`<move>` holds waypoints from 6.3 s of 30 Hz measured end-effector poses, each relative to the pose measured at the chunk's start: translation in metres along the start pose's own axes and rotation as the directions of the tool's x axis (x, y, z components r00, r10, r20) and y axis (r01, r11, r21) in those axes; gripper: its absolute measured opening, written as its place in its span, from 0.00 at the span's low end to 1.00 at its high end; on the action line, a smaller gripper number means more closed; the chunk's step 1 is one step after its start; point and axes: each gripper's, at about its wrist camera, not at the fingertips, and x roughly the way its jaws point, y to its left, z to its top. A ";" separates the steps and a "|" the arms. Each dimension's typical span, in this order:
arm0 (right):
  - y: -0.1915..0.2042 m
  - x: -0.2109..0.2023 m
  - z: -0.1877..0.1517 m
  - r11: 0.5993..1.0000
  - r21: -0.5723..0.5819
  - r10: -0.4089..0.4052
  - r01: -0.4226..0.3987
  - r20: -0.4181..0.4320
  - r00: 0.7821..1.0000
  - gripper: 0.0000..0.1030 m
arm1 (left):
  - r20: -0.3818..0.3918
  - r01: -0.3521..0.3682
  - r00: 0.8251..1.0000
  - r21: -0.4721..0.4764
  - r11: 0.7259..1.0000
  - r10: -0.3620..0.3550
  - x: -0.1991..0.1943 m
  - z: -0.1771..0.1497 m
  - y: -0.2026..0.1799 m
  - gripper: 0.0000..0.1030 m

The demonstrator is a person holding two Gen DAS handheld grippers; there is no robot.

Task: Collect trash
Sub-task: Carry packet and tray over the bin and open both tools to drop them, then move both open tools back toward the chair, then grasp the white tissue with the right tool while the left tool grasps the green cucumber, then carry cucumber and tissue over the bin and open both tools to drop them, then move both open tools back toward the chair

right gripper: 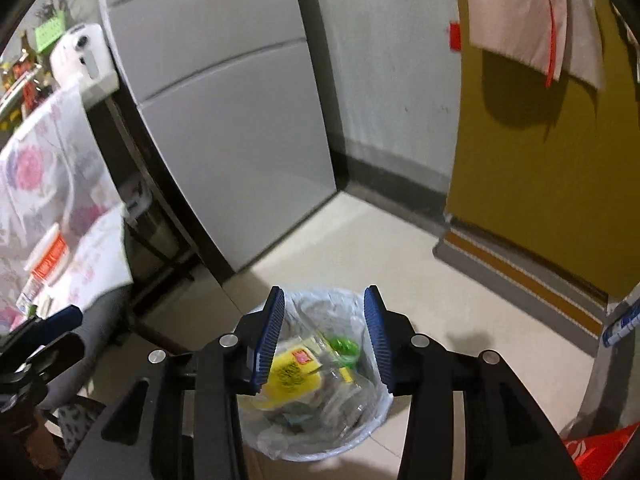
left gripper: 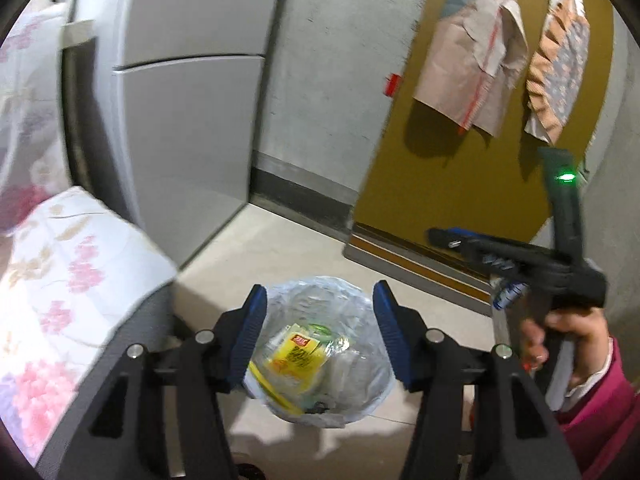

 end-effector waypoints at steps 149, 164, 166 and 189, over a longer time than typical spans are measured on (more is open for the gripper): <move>0.035 0.008 -0.028 0.995 -0.047 0.084 -0.087 -0.070 0.994 0.10 | -0.022 -0.035 0.999 0.040 0.999 0.036 0.003 -0.001 -0.025 0.30; -0.004 0.022 -0.017 0.998 0.041 0.056 -0.055 -0.044 0.997 0.36 | -0.081 -0.011 0.997 0.054 0.998 0.015 0.049 0.008 -0.029 0.48; 0.001 0.015 -0.012 0.998 0.027 0.060 -0.059 -0.022 0.998 0.36 | -0.067 -0.029 0.997 0.042 0.999 0.032 0.040 0.009 -0.022 0.48; 0.203 -0.035 0.011 0.906 -0.299 0.317 -0.300 0.009 0.948 0.44 | 0.014 -0.454 0.882 -0.240 0.858 0.471 -0.144 -0.064 0.134 0.64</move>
